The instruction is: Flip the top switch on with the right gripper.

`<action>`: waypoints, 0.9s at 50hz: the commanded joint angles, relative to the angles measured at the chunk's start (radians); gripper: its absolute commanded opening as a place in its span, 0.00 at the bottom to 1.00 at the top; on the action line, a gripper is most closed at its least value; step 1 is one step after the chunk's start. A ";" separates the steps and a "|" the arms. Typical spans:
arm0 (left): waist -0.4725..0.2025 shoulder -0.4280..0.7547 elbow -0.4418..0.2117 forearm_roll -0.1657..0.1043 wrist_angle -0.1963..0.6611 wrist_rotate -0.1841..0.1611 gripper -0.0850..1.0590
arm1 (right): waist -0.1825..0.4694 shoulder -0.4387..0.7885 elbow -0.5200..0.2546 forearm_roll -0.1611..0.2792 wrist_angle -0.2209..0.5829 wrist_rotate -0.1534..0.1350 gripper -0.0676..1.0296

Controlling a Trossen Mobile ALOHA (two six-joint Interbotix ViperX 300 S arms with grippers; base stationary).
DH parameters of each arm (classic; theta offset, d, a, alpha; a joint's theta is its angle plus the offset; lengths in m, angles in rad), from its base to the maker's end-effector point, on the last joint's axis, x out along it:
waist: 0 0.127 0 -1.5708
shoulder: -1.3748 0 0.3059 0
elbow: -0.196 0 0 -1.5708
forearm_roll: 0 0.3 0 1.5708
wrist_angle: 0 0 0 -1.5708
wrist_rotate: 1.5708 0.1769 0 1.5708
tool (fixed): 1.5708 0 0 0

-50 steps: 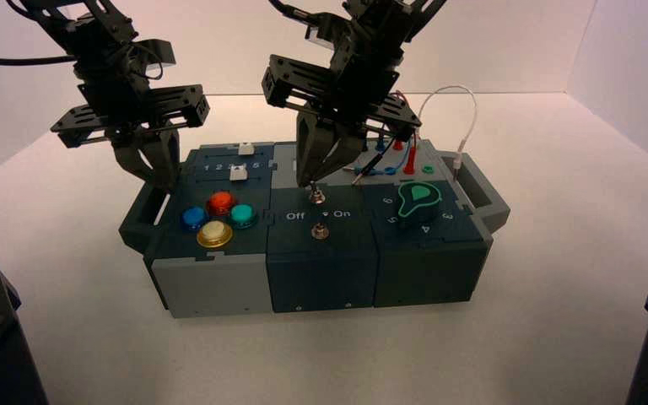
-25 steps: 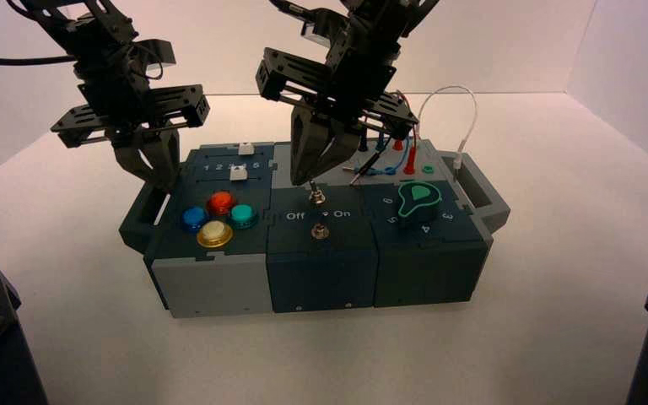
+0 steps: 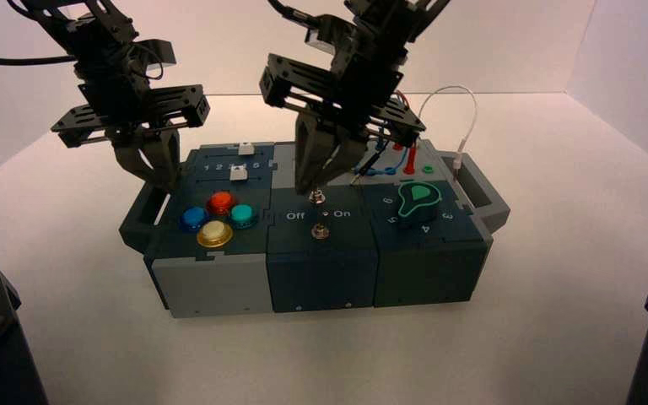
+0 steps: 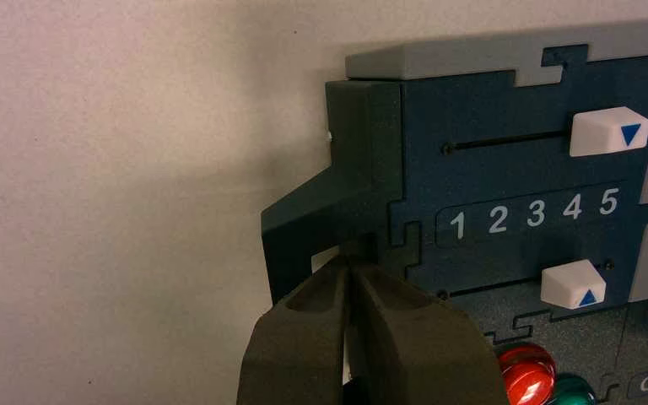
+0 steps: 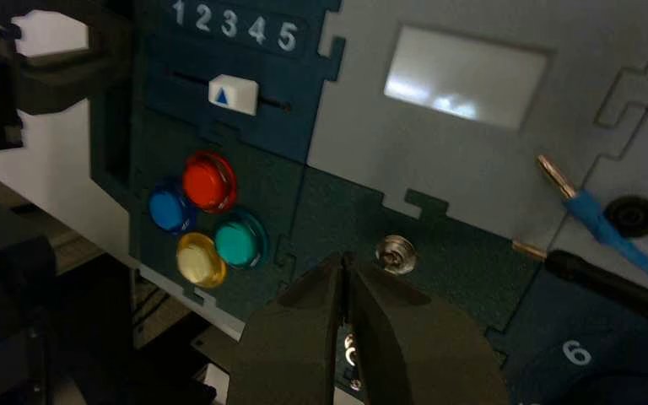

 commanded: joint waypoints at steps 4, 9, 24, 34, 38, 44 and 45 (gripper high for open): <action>-0.005 0.037 -0.003 0.014 -0.029 0.035 0.05 | 0.003 -0.025 0.012 0.003 -0.038 0.006 0.04; -0.005 0.037 -0.005 0.012 -0.029 0.037 0.05 | 0.000 -0.026 0.017 0.003 -0.040 0.006 0.04; -0.005 0.037 -0.003 0.014 -0.029 0.038 0.05 | -0.035 -0.048 0.028 -0.012 -0.046 0.005 0.04; -0.005 0.037 -0.003 0.014 -0.028 0.040 0.05 | -0.048 -0.051 0.035 -0.012 -0.048 0.006 0.04; -0.005 0.037 -0.003 0.015 -0.028 0.040 0.05 | -0.048 -0.048 0.038 -0.014 -0.051 0.005 0.04; -0.005 0.037 -0.003 0.015 -0.028 0.040 0.05 | -0.048 -0.038 0.041 -0.014 -0.060 0.006 0.04; -0.005 0.037 -0.003 0.015 -0.028 0.040 0.05 | -0.048 -0.038 0.041 -0.014 -0.061 0.005 0.04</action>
